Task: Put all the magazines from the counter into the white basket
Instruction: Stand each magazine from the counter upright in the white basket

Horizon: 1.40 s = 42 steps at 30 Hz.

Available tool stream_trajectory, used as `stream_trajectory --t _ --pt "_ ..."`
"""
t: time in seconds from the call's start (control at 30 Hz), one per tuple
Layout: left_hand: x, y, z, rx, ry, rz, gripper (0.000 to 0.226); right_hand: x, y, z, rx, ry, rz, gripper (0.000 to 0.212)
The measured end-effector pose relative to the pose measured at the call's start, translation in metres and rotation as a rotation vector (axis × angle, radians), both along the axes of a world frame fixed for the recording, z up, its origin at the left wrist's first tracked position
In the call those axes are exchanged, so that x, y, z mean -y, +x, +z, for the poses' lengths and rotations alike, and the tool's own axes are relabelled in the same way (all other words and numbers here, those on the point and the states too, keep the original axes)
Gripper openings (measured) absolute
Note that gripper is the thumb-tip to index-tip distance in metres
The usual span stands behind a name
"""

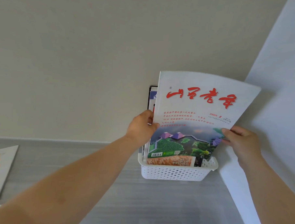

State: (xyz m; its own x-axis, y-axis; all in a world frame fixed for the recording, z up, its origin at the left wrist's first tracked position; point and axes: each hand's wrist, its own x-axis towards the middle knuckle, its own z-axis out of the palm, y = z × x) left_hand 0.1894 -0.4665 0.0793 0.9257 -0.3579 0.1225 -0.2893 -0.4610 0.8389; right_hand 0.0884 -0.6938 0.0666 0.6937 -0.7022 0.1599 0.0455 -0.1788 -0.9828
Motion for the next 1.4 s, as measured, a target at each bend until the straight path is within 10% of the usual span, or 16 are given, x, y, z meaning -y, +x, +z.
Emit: stream_trajectory --t 1.03,1.4 --pt "-0.005 0.024 -0.047 0.044 0.362 0.135 0.019 -0.012 0.018 -0.058 -0.255 -0.032 -0.117 0.028" --pt "-0.12 -0.041 -0.043 -0.038 0.095 0.134 0.029 -0.092 -0.024 -0.026 -0.388 -0.308 -0.011 0.023"
